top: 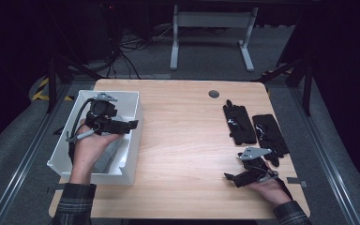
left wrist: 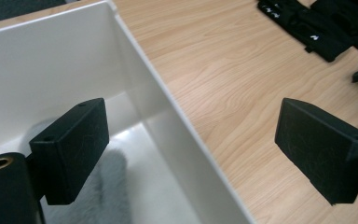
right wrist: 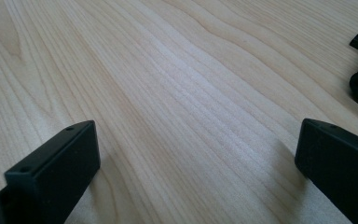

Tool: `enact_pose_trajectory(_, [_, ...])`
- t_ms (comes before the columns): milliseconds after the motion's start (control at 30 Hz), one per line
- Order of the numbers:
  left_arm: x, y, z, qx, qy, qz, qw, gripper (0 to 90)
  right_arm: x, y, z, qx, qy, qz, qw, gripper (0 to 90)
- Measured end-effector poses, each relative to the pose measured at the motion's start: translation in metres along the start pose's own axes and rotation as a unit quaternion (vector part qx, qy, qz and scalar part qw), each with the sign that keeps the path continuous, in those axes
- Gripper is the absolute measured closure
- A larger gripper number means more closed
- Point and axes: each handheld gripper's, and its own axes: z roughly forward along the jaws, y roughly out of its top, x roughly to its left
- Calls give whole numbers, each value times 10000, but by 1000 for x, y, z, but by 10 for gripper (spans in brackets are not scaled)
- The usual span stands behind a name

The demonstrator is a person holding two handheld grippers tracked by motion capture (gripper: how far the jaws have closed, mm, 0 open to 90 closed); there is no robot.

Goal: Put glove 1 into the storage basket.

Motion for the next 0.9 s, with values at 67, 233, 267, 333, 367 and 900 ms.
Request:
enact_pose_trajectory(67, [-13,5,4,-18,-120,94,9999,106,0,0,0,1,0,2,10000,1])
enact_pose_trajectory(233, [-33,11,13,-14,-292,292,9991,92,0,0,0,0,-3,2,10000,2])
enact_pose_trajectory(267, [-37,13,15,-9,-312,356,9989,82,0,0,0,0,-1,0,10000,2])
enact_pose_trajectory(333, [-49,15,23,17,-429,459,9980,58,0,0,0,-1,-5,-1,10000,1])
enact_pose_trajectory(367, [-49,15,23,17,-429,459,9980,43,0,0,0,-1,-5,-1,10000,1])
enact_pose_trajectory(900, [-101,-9,74,309,-699,788,9940,12,0,0,0,0,-2,1,10000,1])
